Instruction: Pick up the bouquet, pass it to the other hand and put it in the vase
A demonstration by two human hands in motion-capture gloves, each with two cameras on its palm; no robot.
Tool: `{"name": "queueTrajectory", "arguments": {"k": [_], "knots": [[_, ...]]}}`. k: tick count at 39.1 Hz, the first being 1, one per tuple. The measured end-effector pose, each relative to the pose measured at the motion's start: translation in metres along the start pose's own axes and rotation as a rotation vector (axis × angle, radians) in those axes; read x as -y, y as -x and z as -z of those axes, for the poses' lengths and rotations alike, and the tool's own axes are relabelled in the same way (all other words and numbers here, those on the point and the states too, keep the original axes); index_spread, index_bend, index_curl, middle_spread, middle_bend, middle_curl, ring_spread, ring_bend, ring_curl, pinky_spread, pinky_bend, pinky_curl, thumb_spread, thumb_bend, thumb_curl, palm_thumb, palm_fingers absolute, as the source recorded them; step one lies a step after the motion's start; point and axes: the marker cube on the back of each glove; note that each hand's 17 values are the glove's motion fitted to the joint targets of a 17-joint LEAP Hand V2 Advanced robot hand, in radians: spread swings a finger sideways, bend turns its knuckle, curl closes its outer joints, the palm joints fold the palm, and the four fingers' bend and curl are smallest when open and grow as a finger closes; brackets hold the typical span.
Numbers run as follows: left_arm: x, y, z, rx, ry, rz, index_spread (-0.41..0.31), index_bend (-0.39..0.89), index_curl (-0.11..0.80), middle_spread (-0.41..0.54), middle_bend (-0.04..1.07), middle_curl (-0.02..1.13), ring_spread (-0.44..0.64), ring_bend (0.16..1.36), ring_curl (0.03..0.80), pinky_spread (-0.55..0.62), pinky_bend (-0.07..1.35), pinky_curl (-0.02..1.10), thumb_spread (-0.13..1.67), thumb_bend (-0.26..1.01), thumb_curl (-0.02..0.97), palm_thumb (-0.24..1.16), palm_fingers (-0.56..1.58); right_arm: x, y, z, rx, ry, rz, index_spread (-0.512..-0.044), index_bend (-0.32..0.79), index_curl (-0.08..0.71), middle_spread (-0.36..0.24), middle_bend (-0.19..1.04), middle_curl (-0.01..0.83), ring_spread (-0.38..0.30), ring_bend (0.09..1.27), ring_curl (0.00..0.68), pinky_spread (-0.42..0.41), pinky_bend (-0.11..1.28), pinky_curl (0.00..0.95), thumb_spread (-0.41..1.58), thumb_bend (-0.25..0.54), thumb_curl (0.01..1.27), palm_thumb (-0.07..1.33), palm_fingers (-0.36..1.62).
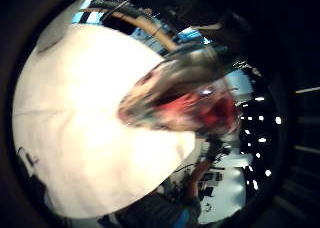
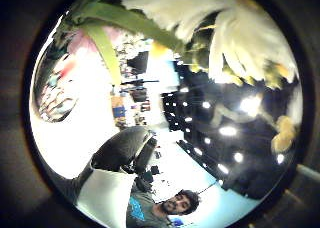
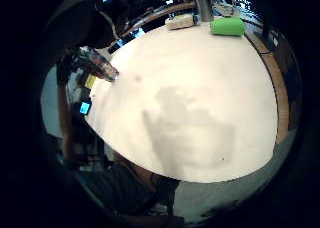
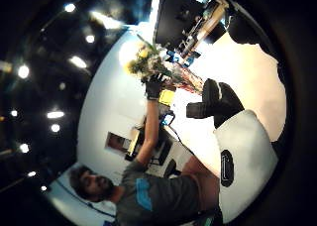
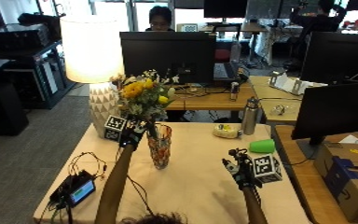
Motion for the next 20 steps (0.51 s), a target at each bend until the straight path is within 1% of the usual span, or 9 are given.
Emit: {"name": "queueTrajectory", "arguments": {"k": [1, 2, 5, 9, 10, 12, 15, 18, 20], "knots": [[-0.003, 0.002, 0.004, 0.073, -0.006, 0.073, 0.078, 0.05, 0.251, 0.150, 0.17, 0.41, 0.14, 0.71, 0.388, 0.30, 0.65, 0.43, 0.91, -0.09, 0.298, 0.39, 0.07, 0.000, 0.001, 0.000, -0.001, 0.000, 0.002, -0.285, 0.13, 0.334, -0.094, 0.22, 0.448, -0.060, 0.32, 0.388, 0.214, 0.34, 0.373, 1.01, -0.020, 0.58, 0.88, 0.87], [-0.007, 0.005, 0.007, 0.137, -0.003, 0.116, 0.084, 0.05, 0.243, 0.165, 0.17, 0.41, 0.16, 0.72, 0.382, 0.32, 0.66, 0.43, 0.90, -0.08, 0.298, 0.38, 0.07, -0.001, 0.003, 0.000, -0.001, 0.000, 0.002, -0.285, 0.13, 0.333, -0.094, 0.22, 0.448, -0.060, 0.32, 0.388, 0.214, 0.34, 0.373, 1.01, -0.020, 0.58, 0.88, 0.87], [-0.016, 0.011, 0.019, 0.303, 0.012, 0.175, 0.100, 0.09, 0.237, 0.199, 0.18, 0.39, 0.21, 0.72, 0.368, 0.36, 0.66, 0.41, 0.88, -0.08, 0.287, 0.30, 0.08, 0.000, 0.003, -0.001, -0.002, -0.006, 0.007, -0.285, 0.13, 0.333, -0.094, 0.22, 0.448, -0.060, 0.31, 0.390, 0.215, 0.33, 0.373, 1.01, -0.020, 0.58, 0.88, 0.87], [-0.033, 0.021, 0.044, 0.519, 0.016, 0.243, 0.058, 0.16, 0.254, 0.187, 0.20, 0.39, 0.23, 0.70, 0.347, 0.40, 0.61, 0.39, 0.86, -0.06, 0.285, 0.24, 0.17, 0.001, 0.008, -0.001, -0.008, -0.012, 0.007, -0.285, 0.13, 0.333, -0.094, 0.21, 0.449, -0.057, 0.31, 0.390, 0.224, 0.32, 0.375, 1.01, -0.020, 0.58, 0.88, 0.87], [-0.037, 0.023, 0.051, 0.538, 0.012, 0.254, 0.032, 0.22, 0.276, 0.181, 0.20, 0.38, 0.23, 0.68, 0.340, 0.40, 0.58, 0.38, 0.86, -0.06, 0.284, 0.23, 0.21, 0.000, 0.010, -0.001, -0.009, -0.013, 0.007, -0.285, 0.13, 0.333, -0.094, 0.20, 0.447, -0.057, 0.30, 0.391, 0.225, 0.32, 0.376, 1.01, -0.020, 0.58, 0.88, 0.87], [-0.042, 0.027, 0.061, 0.530, -0.002, 0.262, 0.014, 0.23, 0.289, 0.178, 0.19, 0.38, 0.24, 0.67, 0.334, 0.41, 0.55, 0.36, 0.86, -0.05, 0.285, 0.22, 0.23, 0.002, 0.012, -0.001, -0.014, -0.016, 0.016, -0.285, 0.13, 0.333, -0.094, 0.20, 0.448, -0.056, 0.30, 0.392, 0.227, 0.31, 0.375, 1.01, -0.020, 0.57, 0.88, 0.87], [-0.053, 0.023, 0.075, 0.396, -0.042, 0.236, -0.002, 0.21, 0.299, 0.176, 0.19, 0.38, 0.24, 0.66, 0.328, 0.42, 0.52, 0.35, 0.86, -0.04, 0.288, 0.21, 0.25, 0.003, 0.017, -0.004, -0.013, -0.013, 0.031, -0.285, 0.14, 0.333, -0.094, 0.20, 0.449, -0.056, 0.30, 0.391, 0.229, 0.31, 0.377, 1.01, -0.020, 0.57, 0.88, 0.87], [-0.066, 0.012, 0.088, 0.194, -0.109, 0.159, 0.000, 0.17, 0.302, 0.175, 0.19, 0.38, 0.25, 0.65, 0.326, 0.43, 0.51, 0.35, 0.85, -0.04, 0.292, 0.21, 0.25, 0.007, 0.024, -0.009, -0.015, -0.010, 0.059, -0.285, 0.13, 0.333, -0.094, 0.20, 0.449, -0.052, 0.29, 0.392, 0.235, 0.30, 0.379, 1.01, -0.020, 0.57, 0.89, 0.87], [-0.071, 0.001, 0.094, 0.093, -0.159, 0.083, 0.004, 0.15, 0.300, 0.175, 0.18, 0.38, 0.25, 0.65, 0.326, 0.43, 0.51, 0.35, 0.85, -0.04, 0.294, 0.20, 0.25, 0.007, 0.031, -0.011, -0.022, -0.008, 0.063, -0.285, 0.14, 0.334, -0.094, 0.20, 0.448, -0.051, 0.29, 0.392, 0.238, 0.30, 0.380, 1.01, -0.020, 0.57, 0.89, 0.87]]}}
